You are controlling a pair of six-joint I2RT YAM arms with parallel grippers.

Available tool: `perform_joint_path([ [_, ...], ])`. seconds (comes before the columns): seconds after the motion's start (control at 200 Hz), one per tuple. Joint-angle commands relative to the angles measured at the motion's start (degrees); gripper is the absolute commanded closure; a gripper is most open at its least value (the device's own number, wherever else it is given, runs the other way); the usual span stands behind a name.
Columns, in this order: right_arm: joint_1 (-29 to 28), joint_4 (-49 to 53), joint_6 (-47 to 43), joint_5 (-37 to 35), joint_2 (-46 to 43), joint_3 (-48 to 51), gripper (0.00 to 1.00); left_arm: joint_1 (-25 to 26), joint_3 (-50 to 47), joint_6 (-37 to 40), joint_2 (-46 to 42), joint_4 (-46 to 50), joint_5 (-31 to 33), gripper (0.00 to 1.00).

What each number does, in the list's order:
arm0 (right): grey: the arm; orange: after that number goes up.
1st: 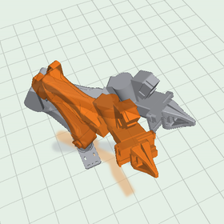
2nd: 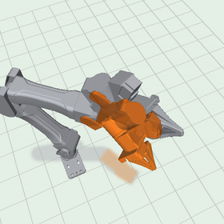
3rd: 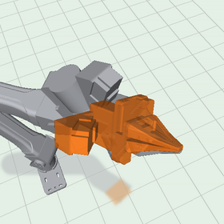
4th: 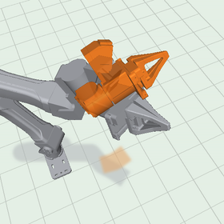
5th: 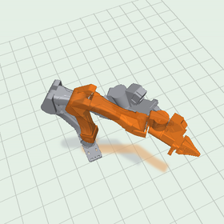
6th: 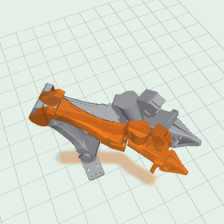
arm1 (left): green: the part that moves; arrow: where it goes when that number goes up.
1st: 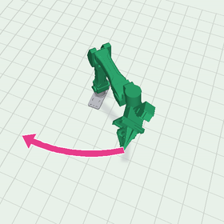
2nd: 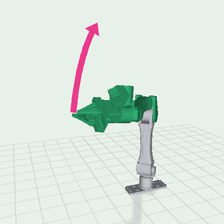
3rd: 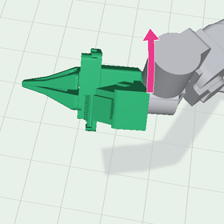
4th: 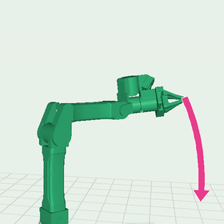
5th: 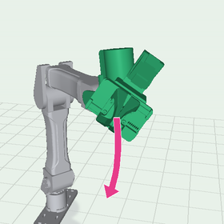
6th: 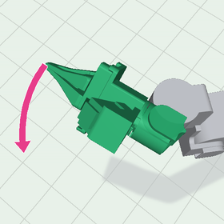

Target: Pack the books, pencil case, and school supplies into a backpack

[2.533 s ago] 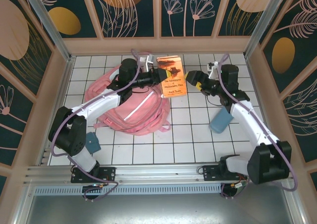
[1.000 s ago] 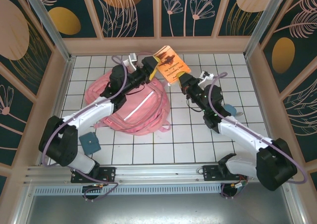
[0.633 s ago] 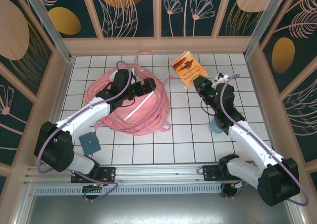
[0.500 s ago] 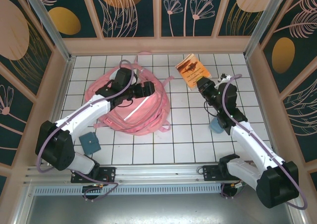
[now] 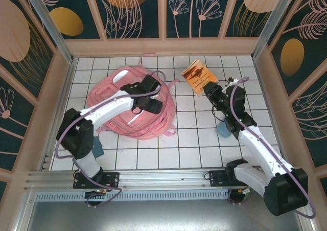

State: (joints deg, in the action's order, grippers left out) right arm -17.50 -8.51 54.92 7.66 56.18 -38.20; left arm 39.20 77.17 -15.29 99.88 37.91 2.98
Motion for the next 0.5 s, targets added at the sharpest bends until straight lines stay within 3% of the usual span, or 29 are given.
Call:
perform_joint_path([
  [0.0,0.5,-2.2,-0.4,1.4,-0.7,-0.4,0.87,1.0,3.5,3.2,3.7,5.1,3.2,0.36],
  [0.135,0.5,-1.6,-0.3,1.5,-0.7,-0.2,0.87,1.7,5.6,4.0,6.0,6.6,3.1,0.36],
  [0.39,0.5,-1.9,0.1,1.5,-0.6,0.2,0.87,2.2,7.9,3.0,9.2,9.0,8.9,0.40],
  [0.495,0.6,-1.9,0.1,1.5,-0.4,0.1,0.86,2.2,8.1,2.9,9.5,8.7,8.2,0.37],
])
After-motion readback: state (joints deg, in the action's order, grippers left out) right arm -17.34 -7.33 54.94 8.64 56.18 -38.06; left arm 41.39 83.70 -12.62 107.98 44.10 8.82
